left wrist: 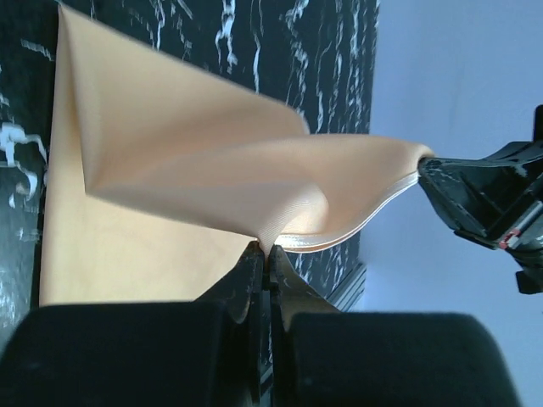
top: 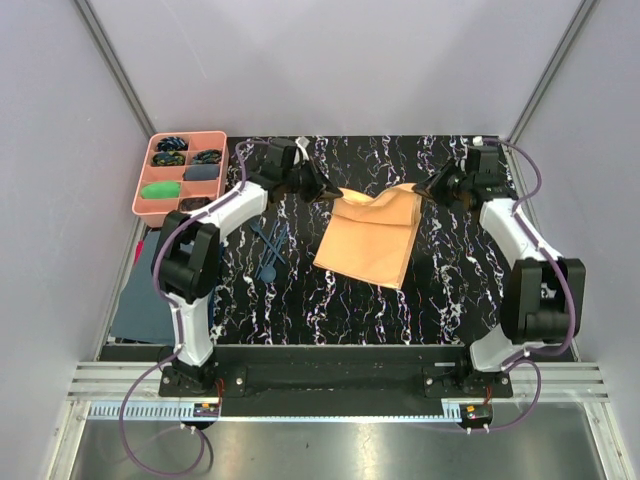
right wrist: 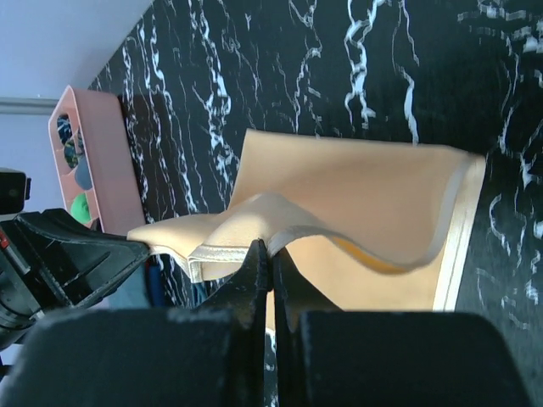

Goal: Fold the napkin into a case and place the utensils inside
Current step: Pick up the square-folded napkin from the center of the board, then fold the square-folded napkin at the center of the board.

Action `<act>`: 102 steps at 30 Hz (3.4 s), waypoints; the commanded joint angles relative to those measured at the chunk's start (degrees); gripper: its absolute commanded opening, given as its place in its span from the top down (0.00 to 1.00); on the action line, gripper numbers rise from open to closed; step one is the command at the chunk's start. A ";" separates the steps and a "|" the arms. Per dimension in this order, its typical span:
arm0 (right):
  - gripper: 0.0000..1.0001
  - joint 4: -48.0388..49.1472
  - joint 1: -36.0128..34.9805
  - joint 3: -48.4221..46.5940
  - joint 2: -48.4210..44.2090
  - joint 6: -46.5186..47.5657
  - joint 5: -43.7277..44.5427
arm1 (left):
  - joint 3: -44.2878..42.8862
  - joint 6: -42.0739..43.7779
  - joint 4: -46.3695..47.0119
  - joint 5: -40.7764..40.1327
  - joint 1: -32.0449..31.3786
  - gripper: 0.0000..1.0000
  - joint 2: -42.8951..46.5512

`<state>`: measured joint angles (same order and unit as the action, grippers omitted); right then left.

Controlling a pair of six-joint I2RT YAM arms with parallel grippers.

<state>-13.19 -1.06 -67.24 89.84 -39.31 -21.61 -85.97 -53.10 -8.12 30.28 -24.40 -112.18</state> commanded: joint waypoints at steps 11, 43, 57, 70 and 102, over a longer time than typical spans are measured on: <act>1.00 -1.49 5.27 -19.76 13.16 8.46 -7.22 | -9.99 -15.09 38.95 2.76 1.55 1.00 -13.58; 1.00 3.08 6.42 -15.90 17.38 5.39 -14.43 | -42.16 -3.50 35.45 24.64 8.32 1.00 -37.14; 1.00 8.00 6.42 -18.54 21.69 1.43 -16.01 | -47.43 -3.58 50.31 21.22 8.32 1.00 -41.44; 1.00 8.44 6.33 -12.04 17.31 -1.38 -19.79 | -33.86 -10.96 58.81 31.23 9.81 1.00 -35.23; 1.00 4.14 3.17 18.81 3.59 4.33 -25.06 | 36.04 0.54 18.76 17.45 -0.38 1.00 11.36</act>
<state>-8.19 2.55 -50.35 96.33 -37.23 -45.23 -51.81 -57.54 16.95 50.33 -23.20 -105.06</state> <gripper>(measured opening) 0.014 0.022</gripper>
